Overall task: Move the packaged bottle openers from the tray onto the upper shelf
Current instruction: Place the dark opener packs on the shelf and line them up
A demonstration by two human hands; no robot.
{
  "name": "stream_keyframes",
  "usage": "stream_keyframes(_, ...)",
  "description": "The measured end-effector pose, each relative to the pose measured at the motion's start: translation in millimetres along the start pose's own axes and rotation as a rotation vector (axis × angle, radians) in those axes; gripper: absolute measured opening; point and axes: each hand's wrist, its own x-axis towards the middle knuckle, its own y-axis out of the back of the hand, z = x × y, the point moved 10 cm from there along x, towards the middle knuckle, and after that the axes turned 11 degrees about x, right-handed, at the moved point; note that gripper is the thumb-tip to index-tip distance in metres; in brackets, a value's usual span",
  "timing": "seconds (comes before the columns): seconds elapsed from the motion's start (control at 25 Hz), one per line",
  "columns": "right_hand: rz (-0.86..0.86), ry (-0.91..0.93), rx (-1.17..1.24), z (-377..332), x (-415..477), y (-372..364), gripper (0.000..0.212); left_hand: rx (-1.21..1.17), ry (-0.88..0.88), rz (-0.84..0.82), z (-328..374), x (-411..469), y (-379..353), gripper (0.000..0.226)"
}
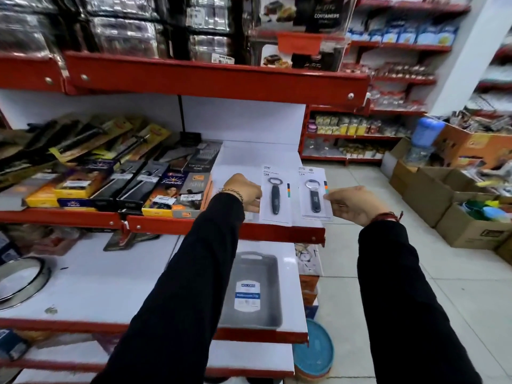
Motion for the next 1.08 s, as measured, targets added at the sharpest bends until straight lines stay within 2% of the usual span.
stream_keyframes(0.2, 0.058, -0.018, -0.109, 1.3, 52.9, -5.6, 0.012, 0.136, 0.069, 0.014, -8.1, 64.1, -5.3, 0.028)
stream_keyframes(0.4, 0.078, -0.08, -0.205, 26.3, 81.2, 2.3, 0.026, 0.199, 0.122, 0.032, -24.3, 88.5, -14.6, 0.027)
stream_keyframes(0.56, 0.043, -0.121, -0.231, 37.1, 81.2, -2.2, 0.027, 0.233, 0.141, 0.027, -25.8, 87.9, -18.1, 0.022)
stream_keyframes(0.68, 0.082, -0.112, -0.244, 39.6, 82.6, 2.6, 0.028, 0.286, 0.13, 0.063, -27.8, 89.2, -13.7, 0.021)
stream_keyframes(0.84, 0.201, -0.055, -0.553, 34.5, 82.4, 12.0, 0.041, 0.427, 0.12, 0.097, -26.4, 82.2, -8.6, 0.02)
stream_keyframes(0.92, 0.237, -0.02, -0.675, 30.9, 79.3, 11.4, 0.039, 0.526, 0.099, 0.144, -20.7, 78.2, -3.9, 0.014)
stream_keyframes(1.04, 0.22, 0.071, -0.647, 19.8, 70.4, 1.7, 0.026, 0.544, 0.036, 0.212, -14.8, 74.2, 6.1, 0.007)
stream_keyframes(1.08, 0.192, 0.143, -0.644, 13.5, 68.4, -5.2, 0.022, 0.515, -0.001, 0.226, -13.0, 73.7, 10.6, 0.017)
